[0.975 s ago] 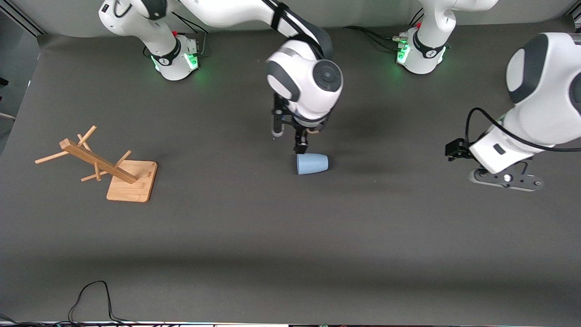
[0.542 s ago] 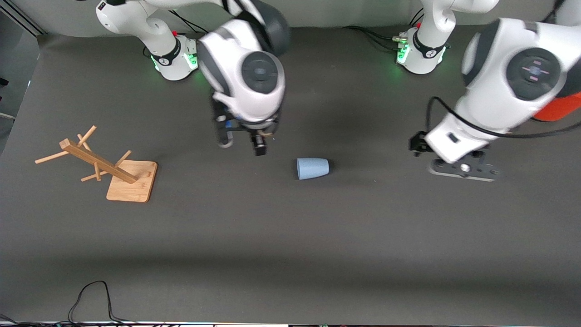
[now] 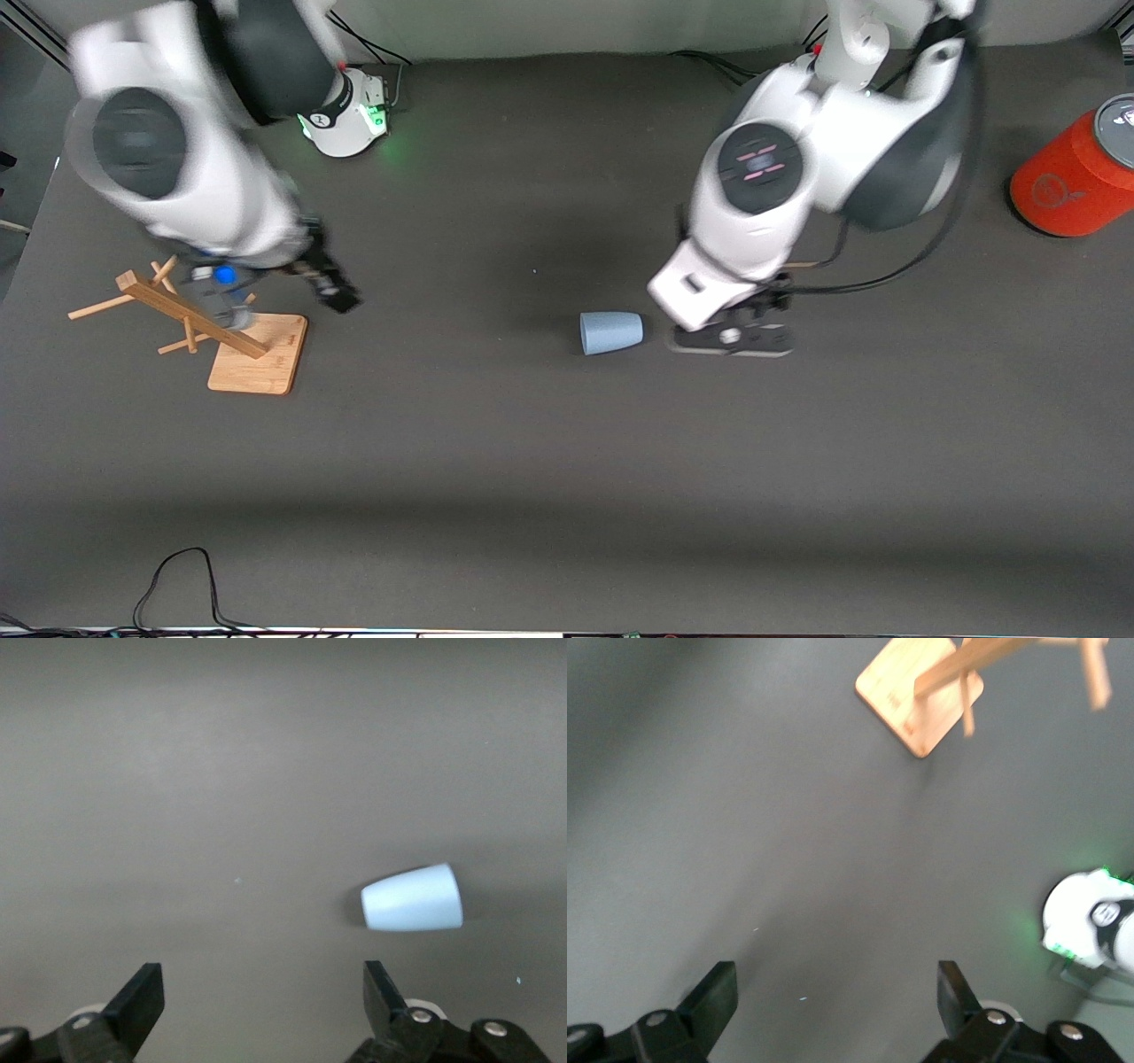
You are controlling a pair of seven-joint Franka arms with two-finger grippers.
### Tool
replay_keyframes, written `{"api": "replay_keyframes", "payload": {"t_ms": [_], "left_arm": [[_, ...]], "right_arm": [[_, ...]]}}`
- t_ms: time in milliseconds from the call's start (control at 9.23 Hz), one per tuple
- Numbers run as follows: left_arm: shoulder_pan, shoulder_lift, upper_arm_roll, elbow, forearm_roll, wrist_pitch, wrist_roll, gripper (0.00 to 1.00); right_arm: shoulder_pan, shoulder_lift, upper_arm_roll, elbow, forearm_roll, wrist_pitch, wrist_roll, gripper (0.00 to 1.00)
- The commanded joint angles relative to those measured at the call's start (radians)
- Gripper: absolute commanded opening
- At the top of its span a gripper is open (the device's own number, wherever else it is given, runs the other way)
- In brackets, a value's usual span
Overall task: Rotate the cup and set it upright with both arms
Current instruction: 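Withdraw the right gripper while the left gripper reaches the cup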
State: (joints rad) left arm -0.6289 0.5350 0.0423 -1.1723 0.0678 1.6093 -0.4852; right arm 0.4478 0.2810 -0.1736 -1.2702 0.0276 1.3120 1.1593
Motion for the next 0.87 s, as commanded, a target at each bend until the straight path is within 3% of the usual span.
{"api": "replay_keyframes", "payload": {"t_ms": [0,217,433,759], "left_arm": [[-0.107,0.202,0.017,0.218,0.05,0.025,-0.115,1.0],[-0.164,0.276,0.016,0.223,0.061,0.163,-0.174,1.0],[-0.211,0.383,0.016,0.22,0.07,0.276,-0.167,1.0],[-0.227,0.419,0.014,0.186,0.098,0.25,0.001,0.99]], "right_arm": [[-0.18,-0.142,0.07,-0.162,0.009,0.064,-0.293,1.0],[-0.363,-0.247,0.169,-0.294,0.005,0.145,-0.514,1.0],[-0.437,-0.273,0.171,-0.33,0.003,0.211,-0.827,1.0],[-0.44,-0.269,0.128,-0.33,-0.043,0.309,-1.128,1.0]]}}
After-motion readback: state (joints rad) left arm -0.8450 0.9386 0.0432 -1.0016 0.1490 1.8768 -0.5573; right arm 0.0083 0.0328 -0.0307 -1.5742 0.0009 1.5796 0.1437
